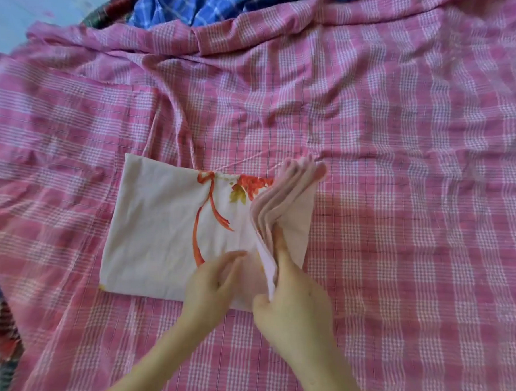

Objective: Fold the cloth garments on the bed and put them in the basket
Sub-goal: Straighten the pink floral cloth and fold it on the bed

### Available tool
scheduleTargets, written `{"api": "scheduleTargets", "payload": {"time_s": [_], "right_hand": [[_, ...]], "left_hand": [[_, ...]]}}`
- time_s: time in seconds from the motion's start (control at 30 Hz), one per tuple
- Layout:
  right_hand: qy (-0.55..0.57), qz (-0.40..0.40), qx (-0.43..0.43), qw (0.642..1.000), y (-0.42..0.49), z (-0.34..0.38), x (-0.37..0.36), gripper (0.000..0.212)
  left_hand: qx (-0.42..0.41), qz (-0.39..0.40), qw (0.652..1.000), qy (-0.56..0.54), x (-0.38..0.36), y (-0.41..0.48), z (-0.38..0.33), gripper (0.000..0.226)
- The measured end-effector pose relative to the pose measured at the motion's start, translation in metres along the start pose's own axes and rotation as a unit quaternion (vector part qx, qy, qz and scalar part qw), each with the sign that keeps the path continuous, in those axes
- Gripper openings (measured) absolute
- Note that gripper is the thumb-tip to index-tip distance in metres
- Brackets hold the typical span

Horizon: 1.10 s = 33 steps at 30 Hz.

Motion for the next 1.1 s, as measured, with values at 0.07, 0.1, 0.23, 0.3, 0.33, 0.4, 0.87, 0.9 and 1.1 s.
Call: {"api": "scheduleTargets", "payload": {"time_s": [0.07, 0.1, 0.23, 0.3, 0.33, 0.4, 0.87, 0.9, 1.1], "right_hand": [[-0.029, 0.006, -0.008, 1.000, 0.017, 0.019, -0.034, 0.089], [-0.027, 0.012, -0.028, 0.999, 0.027, 0.022, -0.054, 0.090], [-0.081, 0.066, -0.085, 0.991, 0.053, 0.020, -0.107, 0.091], [-0.104, 0.075, -0.054, 0.990, 0.051, 0.025, -0.114, 0.084], [-0.087, 0.076, -0.034, 0.993, 0.048, 0.027, -0.114, 0.076], [-0.023, 0.055, 0.013, 0.998, 0.037, 0.029, -0.101, 0.048], [0.389, -0.042, -0.182, 0.902, 0.048, -0.067, -0.061, 0.048], [0.382, -0.032, -0.169, 0.908, 0.048, -0.055, -0.063, 0.055], [0.255, -0.030, -0.034, 0.966, 0.044, 0.068, -0.062, 0.087]], "left_hand": [[0.205, -0.015, 0.945, -0.255, 0.015, 0.003, 0.021, 0.027], [0.221, -0.007, 0.933, -0.284, 0.021, 0.009, 0.024, 0.031], [0.199, 0.035, 0.966, -0.164, 0.022, 0.049, 0.018, 0.042], [0.204, 0.019, 0.975, -0.088, 0.018, 0.068, 0.023, 0.053], [0.195, -0.004, 0.979, -0.055, 0.019, 0.077, 0.022, 0.052], [0.158, -0.053, 0.986, -0.015, 0.022, 0.091, 0.016, 0.042], [-0.176, 0.075, 0.960, 0.202, -0.026, -0.029, -0.002, 0.048], [-0.145, 0.101, 0.976, 0.128, -0.019, -0.031, 0.018, 0.048], [0.210, 0.055, 0.918, -0.331, 0.057, -0.024, 0.046, 0.022]]}}
Point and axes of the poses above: each hand's wrist, its own y-axis towards the middle knuckle, its own x-axis out of the back of the hand, z = x × y, the point moved 10 cm from there along y, towards the middle knuckle, and after that the axes turned 1 degree about -x, right-handed, at the moved point
